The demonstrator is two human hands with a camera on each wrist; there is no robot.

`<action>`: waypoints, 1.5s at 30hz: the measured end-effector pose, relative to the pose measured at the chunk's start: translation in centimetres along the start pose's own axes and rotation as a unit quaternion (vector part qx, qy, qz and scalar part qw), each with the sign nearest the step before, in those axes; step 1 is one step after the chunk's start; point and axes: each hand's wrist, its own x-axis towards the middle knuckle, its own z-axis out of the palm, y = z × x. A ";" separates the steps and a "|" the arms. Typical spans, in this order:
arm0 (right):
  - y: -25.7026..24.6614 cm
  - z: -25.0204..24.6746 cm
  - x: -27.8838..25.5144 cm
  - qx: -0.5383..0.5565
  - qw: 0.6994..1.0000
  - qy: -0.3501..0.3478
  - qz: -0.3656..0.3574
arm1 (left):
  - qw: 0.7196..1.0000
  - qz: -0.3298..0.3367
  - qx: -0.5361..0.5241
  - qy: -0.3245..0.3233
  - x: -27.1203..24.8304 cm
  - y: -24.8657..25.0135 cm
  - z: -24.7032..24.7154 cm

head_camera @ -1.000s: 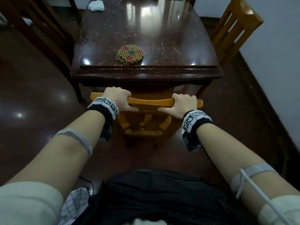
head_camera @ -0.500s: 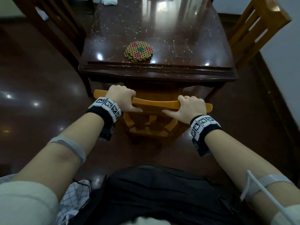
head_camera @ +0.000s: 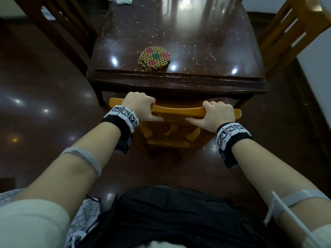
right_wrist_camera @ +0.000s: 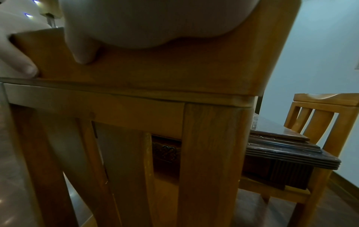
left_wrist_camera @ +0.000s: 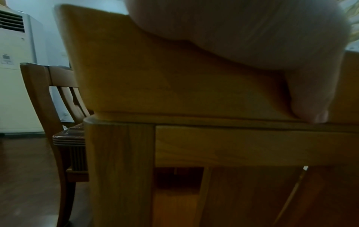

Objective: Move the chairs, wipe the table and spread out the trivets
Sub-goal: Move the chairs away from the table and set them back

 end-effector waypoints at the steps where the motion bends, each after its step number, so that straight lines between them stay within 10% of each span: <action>1: 0.2 0.0 0.3 0.001 1.000 0.001 -0.001 | 1.000 -0.002 -0.001 0.001 0.3 0.0 0.0; 45: 3.5 0.5 1.3 0.013 1.000 -0.013 -0.011 | 0.998 -0.042 -0.048 0.013 1.1 2.4 0.1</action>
